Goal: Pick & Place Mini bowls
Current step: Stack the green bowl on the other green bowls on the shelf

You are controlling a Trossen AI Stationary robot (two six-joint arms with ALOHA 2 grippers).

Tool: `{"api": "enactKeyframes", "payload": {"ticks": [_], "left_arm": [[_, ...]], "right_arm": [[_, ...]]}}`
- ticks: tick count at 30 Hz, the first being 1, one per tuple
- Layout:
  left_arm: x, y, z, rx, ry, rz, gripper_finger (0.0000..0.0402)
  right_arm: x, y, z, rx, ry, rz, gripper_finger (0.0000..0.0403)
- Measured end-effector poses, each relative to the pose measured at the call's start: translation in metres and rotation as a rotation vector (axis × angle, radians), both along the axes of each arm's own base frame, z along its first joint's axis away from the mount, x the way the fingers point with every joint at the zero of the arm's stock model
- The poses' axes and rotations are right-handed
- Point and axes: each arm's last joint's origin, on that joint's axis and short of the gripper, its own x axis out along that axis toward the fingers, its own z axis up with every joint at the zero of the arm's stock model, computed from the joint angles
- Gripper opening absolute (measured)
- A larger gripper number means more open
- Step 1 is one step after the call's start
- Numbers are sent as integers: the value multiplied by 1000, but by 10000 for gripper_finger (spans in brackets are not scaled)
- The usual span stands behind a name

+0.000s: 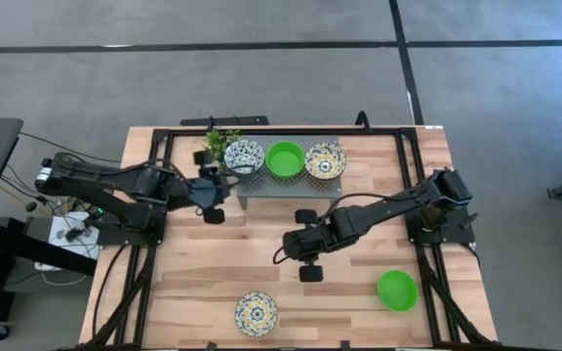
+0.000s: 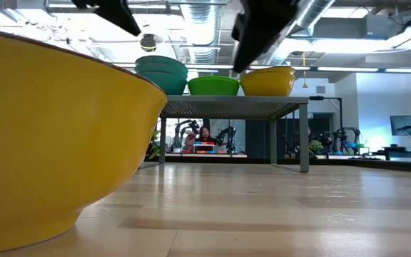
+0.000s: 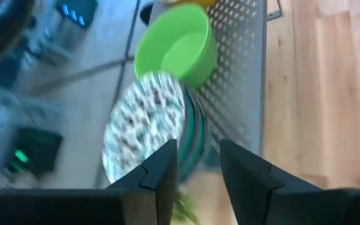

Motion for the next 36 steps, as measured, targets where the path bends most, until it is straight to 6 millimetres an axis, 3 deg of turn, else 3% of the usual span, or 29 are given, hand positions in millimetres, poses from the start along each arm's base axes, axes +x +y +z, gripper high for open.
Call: {"api": "enactKeyframes", "payload": {"ticks": [7, 17, 26, 32, 36], "left_arm": [[-19, -10, -3, -257, -25, 9, 94], [-31, -20, -59, -267, 147, -57, 93], [-37, -22, -83, -282, 190, -8, 114], [-37, -22, -84, -285, 183, -7, 116], [-36, -22, -84, -284, 181, -10, 116]], "right_arm": [[8, 4, -18, 3, 36, -11, 93], [-12, 25, -20, 245, 222, -219, 129], [-62, 70, -23, 350, 603, -587, 138], [-94, 115, -23, 316, 646, -456, 128], [-123, 124, -15, 205, 662, -591, 128]]}}
